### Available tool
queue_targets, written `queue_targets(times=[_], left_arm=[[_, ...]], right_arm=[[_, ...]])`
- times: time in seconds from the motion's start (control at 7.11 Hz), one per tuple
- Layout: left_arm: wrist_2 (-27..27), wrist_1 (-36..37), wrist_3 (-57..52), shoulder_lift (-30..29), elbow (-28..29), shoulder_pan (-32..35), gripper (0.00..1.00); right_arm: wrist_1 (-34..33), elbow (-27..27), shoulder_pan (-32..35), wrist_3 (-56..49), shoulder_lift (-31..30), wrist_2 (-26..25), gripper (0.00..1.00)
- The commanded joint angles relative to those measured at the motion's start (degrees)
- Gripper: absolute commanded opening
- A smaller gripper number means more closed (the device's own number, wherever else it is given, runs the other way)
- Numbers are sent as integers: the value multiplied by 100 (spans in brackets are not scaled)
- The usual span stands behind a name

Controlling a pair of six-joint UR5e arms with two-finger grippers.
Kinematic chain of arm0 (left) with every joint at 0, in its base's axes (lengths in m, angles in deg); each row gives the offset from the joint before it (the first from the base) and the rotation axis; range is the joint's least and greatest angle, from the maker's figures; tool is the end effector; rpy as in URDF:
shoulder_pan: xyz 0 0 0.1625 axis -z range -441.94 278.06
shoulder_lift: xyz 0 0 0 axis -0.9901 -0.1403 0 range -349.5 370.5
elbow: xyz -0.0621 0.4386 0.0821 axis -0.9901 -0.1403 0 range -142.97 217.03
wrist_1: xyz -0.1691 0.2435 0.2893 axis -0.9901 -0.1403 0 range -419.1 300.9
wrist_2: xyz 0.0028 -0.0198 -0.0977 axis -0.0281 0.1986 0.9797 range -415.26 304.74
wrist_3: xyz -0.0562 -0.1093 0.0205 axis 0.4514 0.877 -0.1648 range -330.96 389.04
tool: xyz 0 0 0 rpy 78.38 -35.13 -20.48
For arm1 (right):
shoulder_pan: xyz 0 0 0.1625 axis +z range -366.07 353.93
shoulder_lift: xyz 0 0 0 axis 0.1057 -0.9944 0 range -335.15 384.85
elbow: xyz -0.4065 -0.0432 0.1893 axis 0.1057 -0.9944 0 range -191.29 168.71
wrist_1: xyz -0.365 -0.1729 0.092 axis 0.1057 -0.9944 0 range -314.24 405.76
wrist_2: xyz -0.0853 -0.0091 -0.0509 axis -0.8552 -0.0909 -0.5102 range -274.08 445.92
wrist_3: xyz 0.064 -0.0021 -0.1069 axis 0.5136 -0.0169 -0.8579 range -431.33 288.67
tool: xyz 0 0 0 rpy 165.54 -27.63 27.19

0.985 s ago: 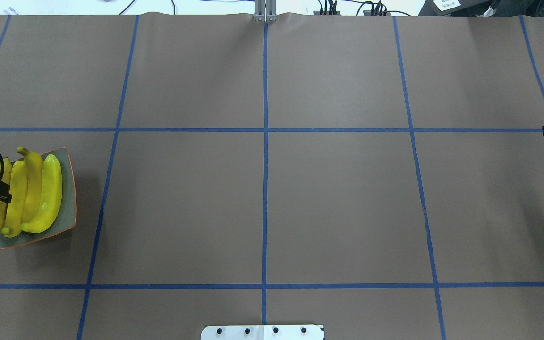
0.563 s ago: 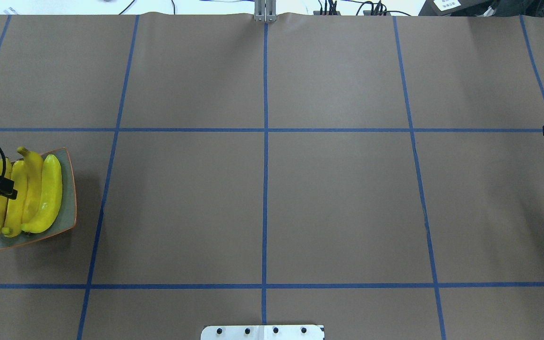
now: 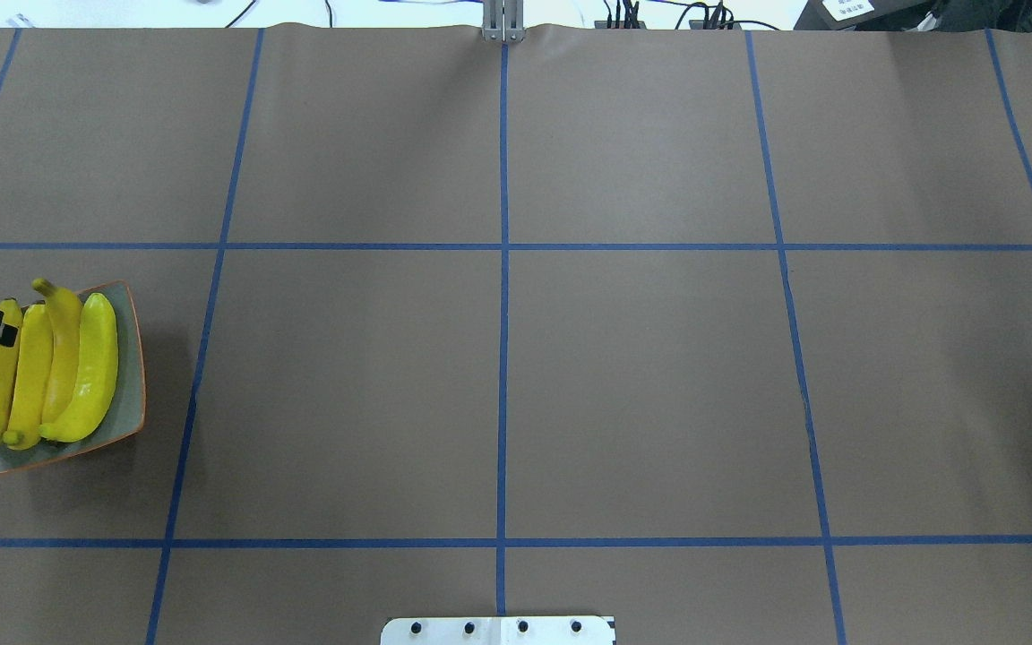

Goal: Transfer all bananas from basket to plate

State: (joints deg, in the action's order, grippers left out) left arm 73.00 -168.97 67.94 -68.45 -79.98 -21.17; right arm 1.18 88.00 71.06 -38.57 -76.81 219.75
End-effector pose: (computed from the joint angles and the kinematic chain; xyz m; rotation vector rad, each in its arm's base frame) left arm 0.1606 -0.4016 0.5177 0.1367 0.8702 0.0509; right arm -0.0510 -0.4346 0.6176 0.3741 -0.9441 0.0296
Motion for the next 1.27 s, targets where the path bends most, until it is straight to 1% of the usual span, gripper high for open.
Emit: queue_targets(times=[0.0, 0.14, 0.28, 0.42, 0.56, 0.7, 0.84, 1.13], left_arm=[[182, 141, -1607, 37, 134, 705, 99], [330, 290, -2258, 37, 344, 1065, 99], [358, 404, -2656, 37, 529, 1347, 99], [376, 545, -2782, -6, 766, 1620, 99], [550, 755, -2792, -137, 1055, 1735, 99], [830, 1122, -2783, -356, 1206, 1745, 99], [902, 1779, -2783, -628, 1199, 1754, 99], [912, 1943, -2775, -631, 1216, 1815, 99]], right_arm=[[-765, -331, 494, -1178, 5, 370, 100], [-1554, -288, 670, -1802, 136, 554, 100], [-2215, -270, 793, -2252, 355, 556, 100], [-2822, -261, 899, -2761, 575, 556, 100], [-3532, -157, 1039, -3158, 751, 565, 100], [-4009, 10, 1093, -3501, 753, 548, 100], [-4284, 72, 1163, -3731, 753, 556, 100], [-4855, 327, 1111, -3968, 718, 469, 100]])
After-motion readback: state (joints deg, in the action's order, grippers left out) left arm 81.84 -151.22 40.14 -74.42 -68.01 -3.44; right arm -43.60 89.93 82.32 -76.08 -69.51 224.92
